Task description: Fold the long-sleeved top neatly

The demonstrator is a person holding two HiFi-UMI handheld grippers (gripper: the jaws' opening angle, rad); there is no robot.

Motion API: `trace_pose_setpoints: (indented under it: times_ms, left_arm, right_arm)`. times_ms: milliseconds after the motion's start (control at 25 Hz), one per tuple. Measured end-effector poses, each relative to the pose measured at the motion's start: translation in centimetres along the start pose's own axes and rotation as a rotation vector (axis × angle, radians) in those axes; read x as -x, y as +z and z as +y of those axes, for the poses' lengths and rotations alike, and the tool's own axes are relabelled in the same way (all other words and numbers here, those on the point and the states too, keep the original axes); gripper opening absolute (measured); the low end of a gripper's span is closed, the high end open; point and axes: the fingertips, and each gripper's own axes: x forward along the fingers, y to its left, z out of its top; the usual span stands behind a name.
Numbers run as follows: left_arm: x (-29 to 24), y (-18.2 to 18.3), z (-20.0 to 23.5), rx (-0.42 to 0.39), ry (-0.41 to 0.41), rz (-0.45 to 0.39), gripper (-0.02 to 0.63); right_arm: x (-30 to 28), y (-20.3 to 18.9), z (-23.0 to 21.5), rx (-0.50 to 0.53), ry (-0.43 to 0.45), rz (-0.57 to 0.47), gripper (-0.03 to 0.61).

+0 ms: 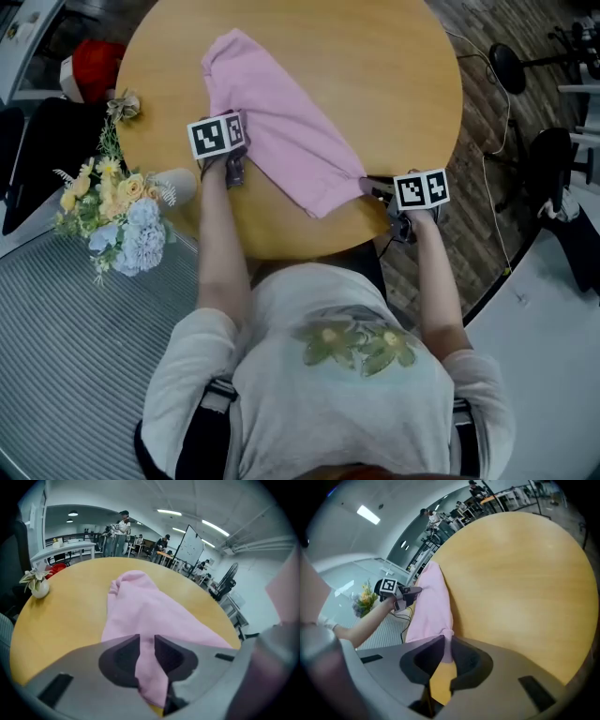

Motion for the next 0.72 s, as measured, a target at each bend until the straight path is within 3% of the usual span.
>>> trace_pose_setpoints:
  times_ms: [40,120,240,360,440,600,720]
  left_arm:
    - [0.8,0.7,-0.5,0.0,-0.02,-0.032,0.081]
    - [2.5,2.8,-1.2,0.013,-0.046,-0.123,0.081]
    - [2.7,4.3,-0.4,0.028,-0.028,-0.162,0.081]
    - [0.1,1.8,2.3,-0.025,0.077,-0.048,0.081]
    - [-0.9,0.8,3.3,-0.08,0.118,-0.017,0.081]
    - [1.7,2.7,2.0,-0.065,0.113,-0.118,0.081]
    - [5.4,2.3,-1.6,-0.034,0.051,-0.22,0.081]
  right_arm:
    - [0.0,-0.2,-0.1,0.056,-0.035,-0.003,0.063]
    - [0.2,0.2,-0.4,0.168,-0.104,-0.027,0.21]
    - [-0.1,0.5,0.2,0.198,-0.077,-0.063,0.213]
    - [-1.6,-0.7,0.1,0.199,-0.053,-0.016,0.209]
    - [-2.3,-2.0,-0.2,0.217,-0.07,0.043,0.209]
    - [-1.8,-1.9,-0.2,0.245,-0.076,0.032,0.207]
    - [-0.7,-0.4,0.2,0.24,-0.049,-0.026,0.207]
